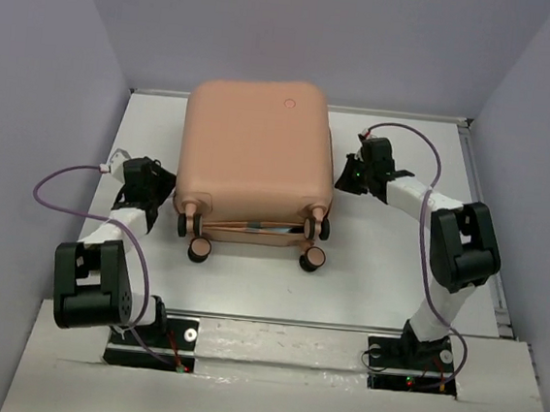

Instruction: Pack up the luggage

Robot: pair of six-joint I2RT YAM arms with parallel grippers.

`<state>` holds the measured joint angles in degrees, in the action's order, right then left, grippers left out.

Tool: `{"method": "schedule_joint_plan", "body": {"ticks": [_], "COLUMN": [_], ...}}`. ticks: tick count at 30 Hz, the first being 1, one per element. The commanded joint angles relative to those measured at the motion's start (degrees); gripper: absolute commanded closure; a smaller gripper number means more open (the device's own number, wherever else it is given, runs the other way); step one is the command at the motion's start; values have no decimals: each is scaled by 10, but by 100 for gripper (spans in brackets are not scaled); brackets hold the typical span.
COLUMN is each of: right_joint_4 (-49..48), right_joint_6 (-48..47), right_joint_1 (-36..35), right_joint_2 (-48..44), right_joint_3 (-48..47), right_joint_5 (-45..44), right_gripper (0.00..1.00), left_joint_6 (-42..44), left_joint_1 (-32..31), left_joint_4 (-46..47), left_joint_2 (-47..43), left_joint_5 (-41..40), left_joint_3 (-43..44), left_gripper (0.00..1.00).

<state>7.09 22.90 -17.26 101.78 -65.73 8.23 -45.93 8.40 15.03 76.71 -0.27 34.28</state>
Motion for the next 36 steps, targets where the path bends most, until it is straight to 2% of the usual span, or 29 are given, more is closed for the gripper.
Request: {"method": "schedule_joint_plan", "body": {"ticks": [1,2,6,9,11,13,14,17,18,20,23,25,27,28,29,30,31,32,33,34,35,36], "right_joint_4": [-18,-19,-9,31,73,100,123,155,158,159,160,158,154,151,131,115,74,45,9,-3,-12,-17], "right_joint_6": [-10,-11,-9,-15,-28,-32,-33,-28,-22,-19,-22,-36,-43,-43,-39,-39,-23,-15,-4,7,15,28], "right_joint_1": [-35,-44,-49,-49,-49,-49,-49,-35,-22,-8,11,18,18,18,18,18,18,6,0,-7,-25,-35], "right_joint_2": [54,68,152,200,242,278,287,288,280,241,175,134,63,35,-27,-28,-99,-139,-210,-241,-269,-292], "right_joint_3": [-113,-113,-247,-329,-420,-480,-533,-574,-575,-559,-520,-485,-435,-412,-382,-346,-258,-204,-106,-59,-18,20], "right_joint_5": [67,67,138,153,156,159,158,124,96,80,58,27,-5,-12,-14,-14,-16,-16,-15,-16,-16,-16], "right_gripper": [93,93,93,93,91,81,64,35,21,10,6,8,20,31,60,81,93,93,93,93,93,93], "left_joint_6": [5,6,-1,-19,-49,-70,-79,-67,-38,10,104,155,180,185,194,199,202,204,205,203,184,178], "left_joint_1": [-81,-105,-172,-251,-331,-384,-427,-455,-458,-458,-457,-456,-456,-453,-449,-444,-426,-413,-395,-371,-311,-281], "left_joint_4": [57,58,67,59,45,29,4,-89,-110,-146,-194,-188,-173,-171,-164,-160,-162,-160,-155,-156,-155,-154], "left_joint_2": [-25,-25,-72,-139,-179,-228,-256,-309,-354,-395,-409,-385,-344,-326,-288,-265,-245,-224,-186,-168,-129,-107], "left_joint_5": [-17,-22,-37,-57,-87,-110,-135,-199,-218,-277,-350,-354,-350,-351,-334,-319,-303,-291,-252,-251,-195,-159], "left_joint_3": [-29,-39,-116,-153,-187,-202,-200,-154,-136,-65,74,158,201,240,260,278,316,331,357,367,380,399], "left_gripper": [31,31,30,30,30,30,30,28,28,24,20,19,17,17,17,16,16,16,16,16,16,17]}}
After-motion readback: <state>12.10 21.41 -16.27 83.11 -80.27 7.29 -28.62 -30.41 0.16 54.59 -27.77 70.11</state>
